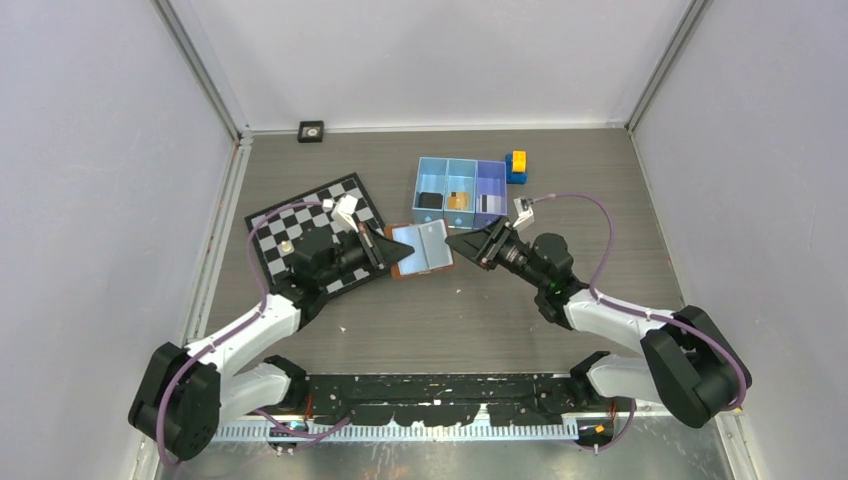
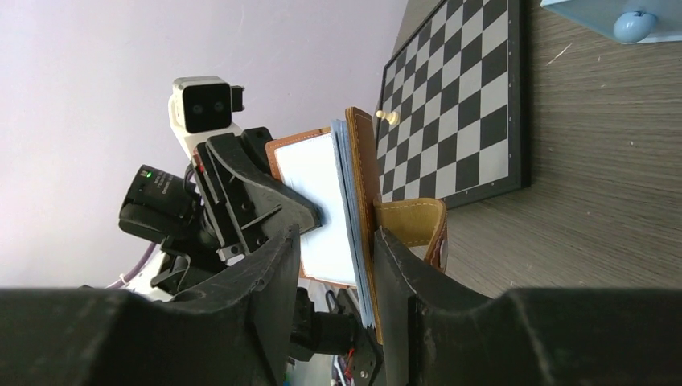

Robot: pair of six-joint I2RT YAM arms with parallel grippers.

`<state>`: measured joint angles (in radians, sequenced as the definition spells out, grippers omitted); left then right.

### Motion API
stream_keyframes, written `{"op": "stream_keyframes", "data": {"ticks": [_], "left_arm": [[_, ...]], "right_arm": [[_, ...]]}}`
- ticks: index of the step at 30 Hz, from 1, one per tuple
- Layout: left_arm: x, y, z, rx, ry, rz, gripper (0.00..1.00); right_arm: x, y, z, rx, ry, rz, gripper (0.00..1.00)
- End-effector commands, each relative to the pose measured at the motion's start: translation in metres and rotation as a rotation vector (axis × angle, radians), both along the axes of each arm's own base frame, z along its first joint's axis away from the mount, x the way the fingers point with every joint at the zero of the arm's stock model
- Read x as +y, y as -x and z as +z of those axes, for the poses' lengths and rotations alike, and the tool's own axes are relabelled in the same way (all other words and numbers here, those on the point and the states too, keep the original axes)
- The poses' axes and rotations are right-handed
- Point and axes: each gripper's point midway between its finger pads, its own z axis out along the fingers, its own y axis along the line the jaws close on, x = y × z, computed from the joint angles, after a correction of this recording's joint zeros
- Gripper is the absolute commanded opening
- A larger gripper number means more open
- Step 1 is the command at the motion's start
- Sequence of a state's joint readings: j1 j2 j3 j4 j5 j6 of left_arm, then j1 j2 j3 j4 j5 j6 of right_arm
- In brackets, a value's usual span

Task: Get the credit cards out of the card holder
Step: Remove the credit card from the card holder.

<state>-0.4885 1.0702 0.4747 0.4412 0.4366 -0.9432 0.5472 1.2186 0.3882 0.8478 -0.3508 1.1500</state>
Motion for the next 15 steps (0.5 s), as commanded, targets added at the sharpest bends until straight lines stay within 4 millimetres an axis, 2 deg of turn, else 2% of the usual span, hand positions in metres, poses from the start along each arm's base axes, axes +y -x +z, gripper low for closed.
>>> {"op": "stream_keyframes", "data": {"ticks": [1, 5, 10, 15], "left_arm": [[-0.003, -0.002, 0.031, -0.094, 0.037, -0.014, 0.0], [-0.001, -0.002, 0.033, -0.103, 0.033, -0.005, 0.0], [0.003, -0.001, 0.037, -0.127, 0.035, 0.012, 0.0], [0.006, 0.004, 0.046, -0.167, 0.05, 0.015, 0.0]], "right_arm": [[0.007, -0.002, 0.018, -0.072, 0.011, 0.038, 0.44], [0.006, -0.004, 0.01, -0.06, 0.064, 0.03, 0.45], [0.0, -0.008, -0.001, -0.035, 0.126, -0.008, 0.57], [0.002, -0.008, -0.003, -0.034, 0.123, 0.002, 0.58]]}}
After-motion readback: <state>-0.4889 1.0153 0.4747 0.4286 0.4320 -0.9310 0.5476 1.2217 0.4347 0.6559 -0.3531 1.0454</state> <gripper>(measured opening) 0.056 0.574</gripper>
